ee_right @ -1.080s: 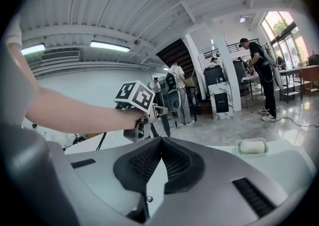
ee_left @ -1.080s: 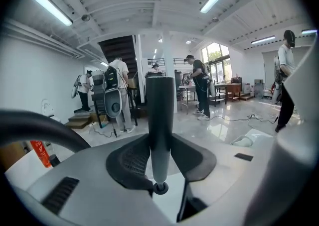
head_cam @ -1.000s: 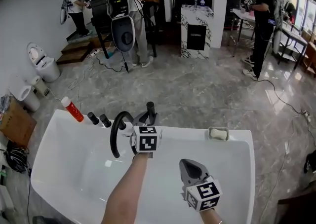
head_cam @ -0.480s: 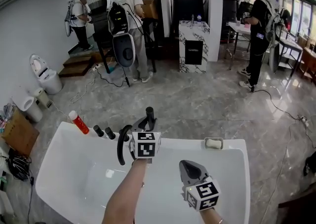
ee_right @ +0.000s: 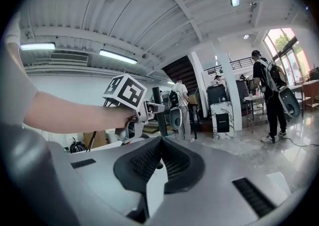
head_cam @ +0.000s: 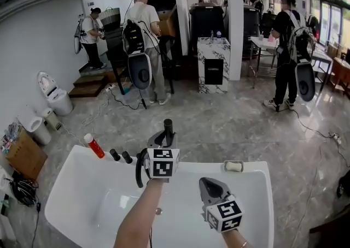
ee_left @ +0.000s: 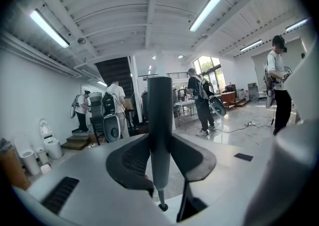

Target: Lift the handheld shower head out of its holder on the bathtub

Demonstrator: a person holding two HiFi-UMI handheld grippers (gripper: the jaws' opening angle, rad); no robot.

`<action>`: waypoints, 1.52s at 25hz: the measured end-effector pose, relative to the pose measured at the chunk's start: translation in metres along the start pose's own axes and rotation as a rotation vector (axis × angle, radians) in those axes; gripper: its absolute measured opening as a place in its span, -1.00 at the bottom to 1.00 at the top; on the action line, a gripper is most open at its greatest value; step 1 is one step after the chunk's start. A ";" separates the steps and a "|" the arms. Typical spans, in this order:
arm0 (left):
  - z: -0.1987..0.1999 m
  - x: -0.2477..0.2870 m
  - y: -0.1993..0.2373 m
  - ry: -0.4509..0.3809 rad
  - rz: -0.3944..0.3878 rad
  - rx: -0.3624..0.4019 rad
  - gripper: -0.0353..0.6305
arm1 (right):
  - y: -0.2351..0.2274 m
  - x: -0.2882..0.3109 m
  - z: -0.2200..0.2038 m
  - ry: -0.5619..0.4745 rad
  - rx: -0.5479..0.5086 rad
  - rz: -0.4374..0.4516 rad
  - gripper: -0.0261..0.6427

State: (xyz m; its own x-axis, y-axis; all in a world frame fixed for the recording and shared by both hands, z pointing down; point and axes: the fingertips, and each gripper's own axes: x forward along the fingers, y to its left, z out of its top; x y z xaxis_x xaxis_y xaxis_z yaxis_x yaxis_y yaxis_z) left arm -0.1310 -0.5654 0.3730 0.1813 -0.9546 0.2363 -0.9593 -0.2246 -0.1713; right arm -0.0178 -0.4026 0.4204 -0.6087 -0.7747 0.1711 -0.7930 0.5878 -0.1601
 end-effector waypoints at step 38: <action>0.099 -0.170 -0.032 -0.076 -0.006 0.048 -0.45 | 0.085 -0.129 0.081 -0.058 -0.086 0.004 -0.91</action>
State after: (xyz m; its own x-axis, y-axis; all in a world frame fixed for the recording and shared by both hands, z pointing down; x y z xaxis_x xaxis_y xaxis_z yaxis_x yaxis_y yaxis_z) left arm -0.1099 -0.4156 0.2432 0.2044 -0.9651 0.1639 -0.9469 -0.2374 -0.2167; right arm -0.0050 -0.2713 0.3056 -0.6118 -0.7828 0.1133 -0.7909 0.6071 -0.0766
